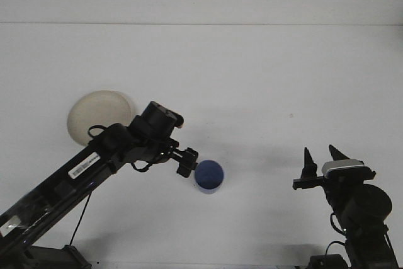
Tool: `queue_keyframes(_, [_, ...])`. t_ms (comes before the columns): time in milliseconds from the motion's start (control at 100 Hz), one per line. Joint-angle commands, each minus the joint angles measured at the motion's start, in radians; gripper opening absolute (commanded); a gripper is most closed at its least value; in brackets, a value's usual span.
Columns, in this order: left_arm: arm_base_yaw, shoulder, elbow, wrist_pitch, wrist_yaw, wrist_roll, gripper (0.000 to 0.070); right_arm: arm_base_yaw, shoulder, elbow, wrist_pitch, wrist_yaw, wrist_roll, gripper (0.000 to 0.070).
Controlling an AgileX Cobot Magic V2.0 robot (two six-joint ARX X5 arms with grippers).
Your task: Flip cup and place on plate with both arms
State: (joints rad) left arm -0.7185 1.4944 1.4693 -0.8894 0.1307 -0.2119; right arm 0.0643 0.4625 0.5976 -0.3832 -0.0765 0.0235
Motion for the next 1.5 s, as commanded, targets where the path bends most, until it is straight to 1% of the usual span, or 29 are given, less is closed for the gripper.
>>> queue_keyframes(0, [-0.034, 0.051, 0.037, 0.001, -0.007, -0.01, 0.0536, 0.0, 0.003, 0.01, 0.009, -0.002, 0.002, 0.0415])
queue_keyframes(240, [-0.099, 0.161, 0.061, 0.018, -0.016, -0.01, 0.0536, 0.0, 0.003, 0.01, 0.009, -0.002, 0.002, 0.0415])
queue_keyframes(300, [-0.101, 0.184, 0.061, 0.018, -0.026, -0.01, 0.0536, 0.0, 0.003, 0.01, 0.008, -0.002, 0.002, 0.0415])
queue_keyframes(730, [-0.1, 0.291, 0.061, 0.016, -0.027, -0.006, 0.0524, 0.0, 0.001, 0.01, 0.008, -0.002, 0.002, 0.0415])
queue_keyframes(820, [-0.1, 0.304, 0.061, 0.016, -0.029, -0.006, 0.0449, 0.0, 0.001, 0.01, 0.008, -0.002, 0.002, 0.0415])
queue_keyframes(890, [-0.1, 0.309, 0.061, 0.015, -0.029, -0.004, 0.0412, 0.0, 0.001, 0.01, 0.008, -0.002, 0.002, 0.0415])
queue_keyframes(950, [-0.1, 0.311, 0.061, 0.016, -0.029, 0.0, 0.0395, 0.0, 0.001, 0.01, 0.008, -0.002, 0.002, 0.0415])
queue_keyframes(1010, [-0.1, 0.311, 0.061, 0.016, -0.029, 0.002, 0.0319, 0.0, 0.001, 0.01, 0.008, -0.002, 0.002, 0.0415])
queue_keyframes(1120, [-0.1, 0.311, 0.061, 0.016, -0.029, 0.019, 0.0142, 0.0, 0.001, 0.01, 0.008, -0.002, 0.002, 0.0415])
queue_keyframes(1260, [-0.1, 0.311, 0.061, 0.017, -0.029, 0.035, 0.0001, 0.0, 0.001, 0.01, 0.008, -0.002, 0.002, 0.0415])
queue_keyframes(1490, [-0.101, 0.311, 0.061, 0.024, -0.029, 0.042, 0.0004, 0.0, 0.001, 0.01, 0.008, -0.002, 0.002, 0.0415])
